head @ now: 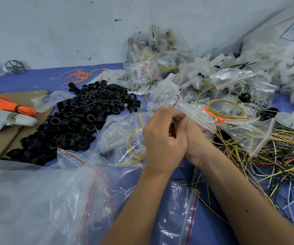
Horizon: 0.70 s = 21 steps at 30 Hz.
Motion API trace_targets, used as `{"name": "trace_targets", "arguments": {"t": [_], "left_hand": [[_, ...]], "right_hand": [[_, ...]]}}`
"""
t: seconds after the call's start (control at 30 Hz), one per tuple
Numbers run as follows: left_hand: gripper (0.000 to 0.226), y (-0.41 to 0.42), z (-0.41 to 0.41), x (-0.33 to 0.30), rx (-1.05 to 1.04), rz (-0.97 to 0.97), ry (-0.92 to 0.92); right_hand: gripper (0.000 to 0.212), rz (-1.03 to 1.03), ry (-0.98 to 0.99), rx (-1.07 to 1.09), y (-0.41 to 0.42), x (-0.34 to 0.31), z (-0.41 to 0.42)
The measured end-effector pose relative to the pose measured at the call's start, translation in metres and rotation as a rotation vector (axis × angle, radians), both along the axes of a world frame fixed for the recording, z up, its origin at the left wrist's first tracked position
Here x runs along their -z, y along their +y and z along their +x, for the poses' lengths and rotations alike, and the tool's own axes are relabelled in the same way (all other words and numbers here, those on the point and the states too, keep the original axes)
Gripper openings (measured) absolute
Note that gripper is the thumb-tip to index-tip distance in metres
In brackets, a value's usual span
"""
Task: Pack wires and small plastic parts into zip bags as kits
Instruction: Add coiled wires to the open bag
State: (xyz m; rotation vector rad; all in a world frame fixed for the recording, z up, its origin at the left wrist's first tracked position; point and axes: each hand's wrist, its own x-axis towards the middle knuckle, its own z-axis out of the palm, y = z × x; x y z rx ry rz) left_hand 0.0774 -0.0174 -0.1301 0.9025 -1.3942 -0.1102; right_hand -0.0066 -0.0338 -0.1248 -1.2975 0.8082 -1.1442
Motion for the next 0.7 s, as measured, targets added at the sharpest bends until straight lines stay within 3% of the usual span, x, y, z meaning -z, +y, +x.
{"name": "trace_targets", "arguments": {"t": [0.33, 0.43, 0.57, 0.63, 0.7], "left_hand": [[0.008, -0.003, 0.001, 0.004, -0.048, 0.006, 0.053], [0.01, -0.004, 0.002, 0.005, -0.062, 0.038, 0.094], [0.011, -0.004, 0.002, 0.005, -0.051, 0.09, 0.167], [0.013, -0.004, 0.002, 0.005, -0.039, 0.131, 0.195], [0.016, -0.005, 0.001, 0.006, -0.033, 0.174, 0.242]], "right_hand": [[0.024, 0.031, -0.097, -0.076, 0.002, 0.0, 0.005], [0.026, -0.002, -0.026, -0.071, 0.001, 0.003, 0.007], [0.031, 0.113, -0.06, -0.114, -0.002, 0.005, 0.004], [0.029, 0.053, 0.046, -0.001, -0.006, 0.0, 0.0], [0.02, -0.22, 0.369, 0.222, -0.01, -0.005, -0.007]]}}
